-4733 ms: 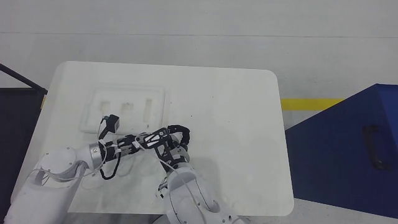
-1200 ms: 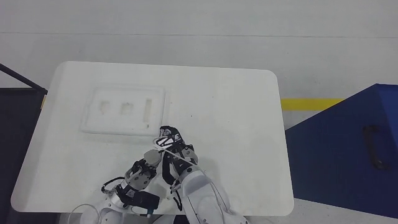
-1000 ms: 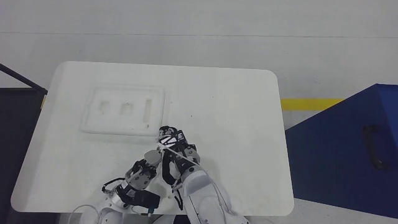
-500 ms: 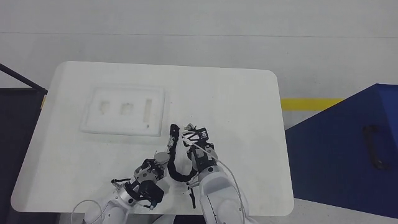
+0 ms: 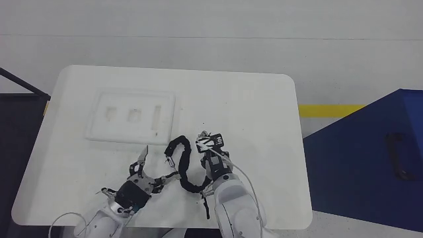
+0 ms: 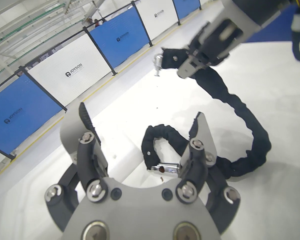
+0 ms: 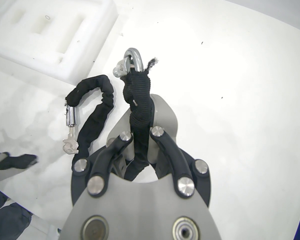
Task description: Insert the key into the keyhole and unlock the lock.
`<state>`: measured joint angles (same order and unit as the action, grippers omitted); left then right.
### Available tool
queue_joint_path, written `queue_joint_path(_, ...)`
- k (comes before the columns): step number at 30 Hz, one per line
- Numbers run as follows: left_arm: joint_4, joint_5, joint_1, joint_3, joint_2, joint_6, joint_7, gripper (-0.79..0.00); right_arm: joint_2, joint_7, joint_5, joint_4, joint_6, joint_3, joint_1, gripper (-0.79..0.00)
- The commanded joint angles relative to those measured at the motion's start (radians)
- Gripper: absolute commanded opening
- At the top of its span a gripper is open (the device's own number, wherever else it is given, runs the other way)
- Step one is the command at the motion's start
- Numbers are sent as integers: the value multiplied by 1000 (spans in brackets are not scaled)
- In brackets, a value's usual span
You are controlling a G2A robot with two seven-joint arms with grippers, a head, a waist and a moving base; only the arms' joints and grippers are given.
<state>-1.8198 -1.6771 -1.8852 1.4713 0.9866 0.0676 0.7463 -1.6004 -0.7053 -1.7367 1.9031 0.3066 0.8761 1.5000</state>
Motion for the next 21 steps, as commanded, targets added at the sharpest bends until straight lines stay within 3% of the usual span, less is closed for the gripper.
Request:
queue_joint_path(1,-21,150,-35,56,0,45,55,0,-2,-25,-3,-8,-1,2,-9,-785)
queue_joint_path(5,-36,440,-82,173,-1,193,119,0,-6,-67,-4,-33,-4,3,-29,-785)
queue_joint_path(8,-12,615,-79,259,-2,267,86,0,-11,-111,1,-68,5,6,-51,-785)
queue_joint_path(12,7,676,-71,293,-2,295,53,0,-25,-166,44,-154,33,14,-116,-785)
queue_joint_path(13,7,676,-71,293,-2,295,53,0,-29,-170,48,-175,41,10,-131,-717)
queue_joint_path(14,7,676,-71,293,-2,295,53,0,-33,-174,49,-193,55,5,-143,-409)
queue_joint_path(15,7,676,-71,293,-2,295,53,0,-37,-180,48,-209,66,-2,-154,0)
queue_joint_path(21,7,676,-71,293,-2,295,53,0,-56,-157,0,-220,158,-56,-172,0)
